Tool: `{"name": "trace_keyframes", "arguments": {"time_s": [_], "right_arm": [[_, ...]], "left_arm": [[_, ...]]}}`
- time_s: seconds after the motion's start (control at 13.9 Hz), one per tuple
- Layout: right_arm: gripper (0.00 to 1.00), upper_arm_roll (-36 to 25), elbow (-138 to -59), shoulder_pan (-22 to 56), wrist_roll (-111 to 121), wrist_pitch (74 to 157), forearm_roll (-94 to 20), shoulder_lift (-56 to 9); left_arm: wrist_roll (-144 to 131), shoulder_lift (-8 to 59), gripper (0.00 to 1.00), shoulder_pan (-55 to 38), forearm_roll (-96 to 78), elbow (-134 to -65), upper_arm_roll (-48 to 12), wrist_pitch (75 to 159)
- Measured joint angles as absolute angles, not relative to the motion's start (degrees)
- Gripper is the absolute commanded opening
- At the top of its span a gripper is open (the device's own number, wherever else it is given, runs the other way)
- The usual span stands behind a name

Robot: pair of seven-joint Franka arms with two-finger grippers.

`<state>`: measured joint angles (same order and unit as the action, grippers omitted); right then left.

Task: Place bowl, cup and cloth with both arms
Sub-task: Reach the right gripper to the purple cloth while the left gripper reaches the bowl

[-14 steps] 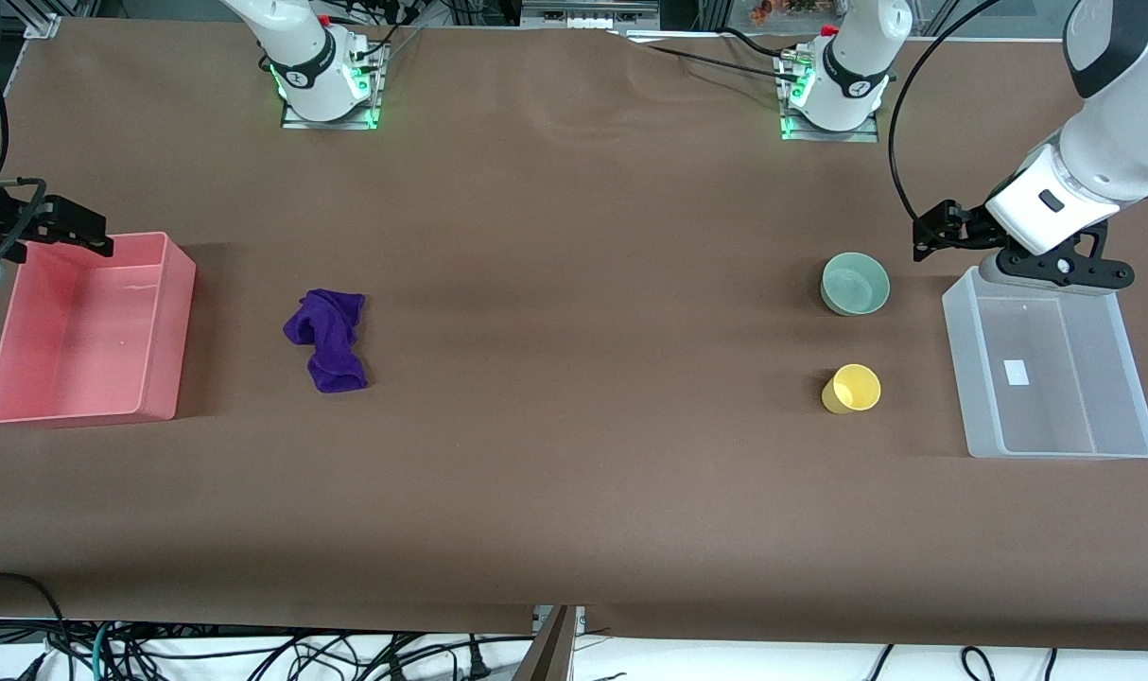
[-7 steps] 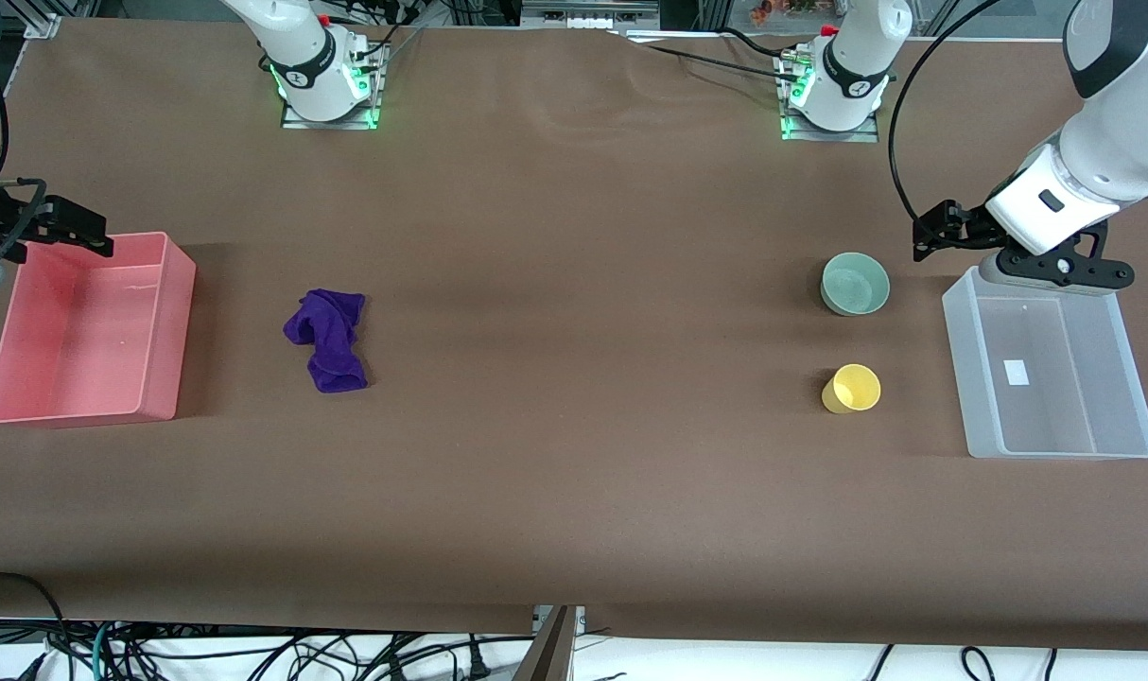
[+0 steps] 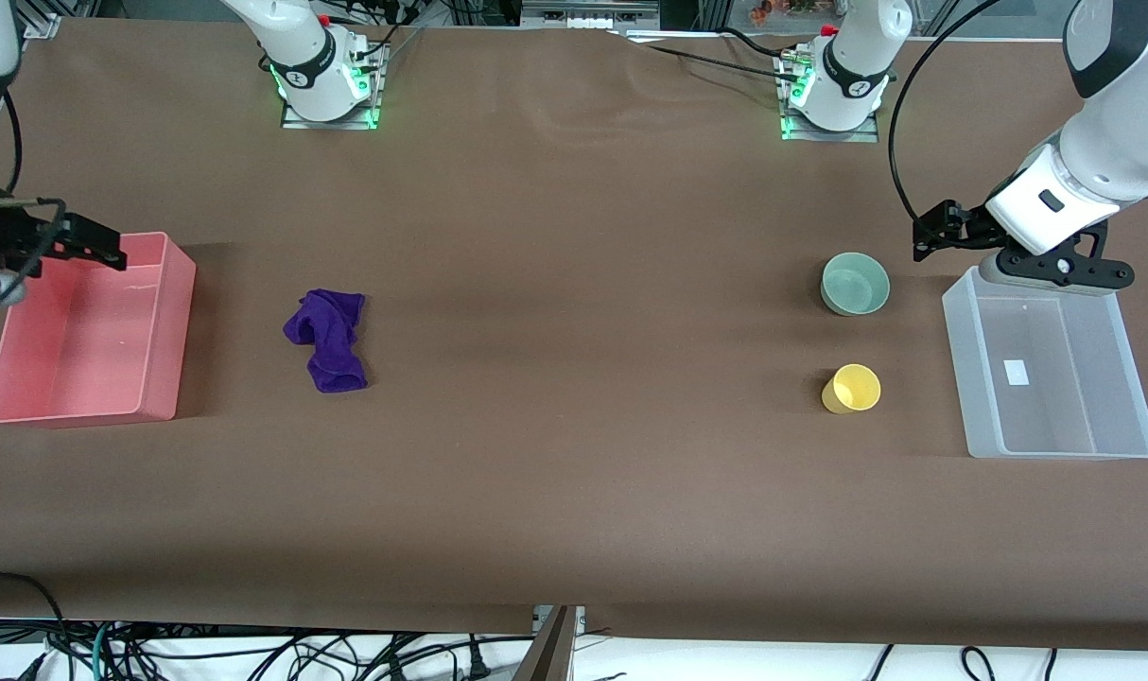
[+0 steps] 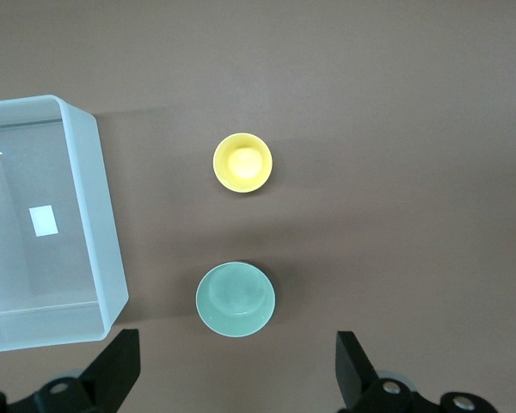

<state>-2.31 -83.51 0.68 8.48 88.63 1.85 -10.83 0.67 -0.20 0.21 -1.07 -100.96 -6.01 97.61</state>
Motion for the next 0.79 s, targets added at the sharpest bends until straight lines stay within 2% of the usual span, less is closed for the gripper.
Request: {"name": "trace_keyframes", "arguments": {"time_s": [0.29,0.57,0.79], "right_arm": [[1.0,-2.41,-86.24,0.6,8.48,93.13,1.85,-13.12],[0.99,-1.08,-94.7,0.56,7.0,101.97,0.21,-13.27],[0.99,1.75,-101.44,0.63,3.33,108.09,-0.5,-13.35]], "left_arm": [[0.67,-0.09,1.0,0.21,-1.07,-100.98,-6.01,97.32],[0.72,1.88,1.0,0.21,-1.07,-101.53,-6.01,92.92],[2.22,2.91,1.0,0.45,-0.04,-104.46,-5.95,93.18]]}}
